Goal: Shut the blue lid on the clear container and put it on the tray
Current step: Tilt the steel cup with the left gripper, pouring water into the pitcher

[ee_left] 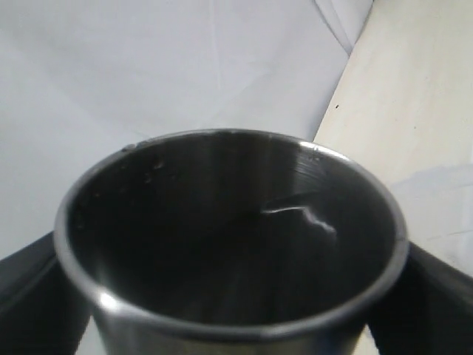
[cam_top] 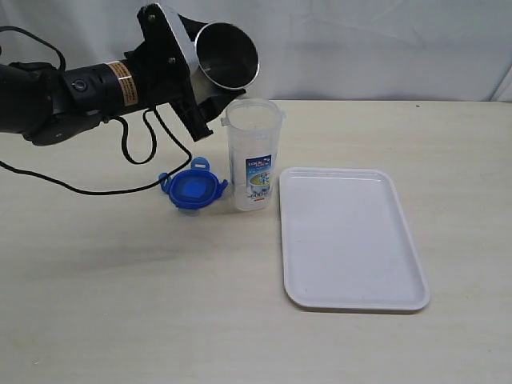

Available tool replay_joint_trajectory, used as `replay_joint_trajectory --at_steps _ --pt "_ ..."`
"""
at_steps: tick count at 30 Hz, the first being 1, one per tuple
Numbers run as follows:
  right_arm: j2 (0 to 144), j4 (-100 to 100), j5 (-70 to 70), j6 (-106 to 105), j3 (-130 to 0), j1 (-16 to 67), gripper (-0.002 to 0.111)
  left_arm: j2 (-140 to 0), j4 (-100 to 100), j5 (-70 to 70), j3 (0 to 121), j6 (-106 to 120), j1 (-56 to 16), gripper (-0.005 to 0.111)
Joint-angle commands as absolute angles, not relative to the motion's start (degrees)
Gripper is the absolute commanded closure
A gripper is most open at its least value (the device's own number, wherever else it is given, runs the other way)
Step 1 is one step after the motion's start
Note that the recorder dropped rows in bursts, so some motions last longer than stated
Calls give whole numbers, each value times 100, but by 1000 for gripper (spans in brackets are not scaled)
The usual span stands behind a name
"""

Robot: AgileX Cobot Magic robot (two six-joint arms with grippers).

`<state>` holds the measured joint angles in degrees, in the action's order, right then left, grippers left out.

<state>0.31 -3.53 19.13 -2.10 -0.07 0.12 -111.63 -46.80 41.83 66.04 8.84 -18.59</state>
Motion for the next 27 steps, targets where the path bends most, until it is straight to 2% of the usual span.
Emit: replay_joint_trajectory --at_steps 1,27 --pt "0 -343 1930 -212 0 17 104 -11058 -4581 4444 6706 1230 -1875 107" --pt "0 -343 1930 -212 0 17 104 -11058 -4581 4267 6706 1976 -1875 107"
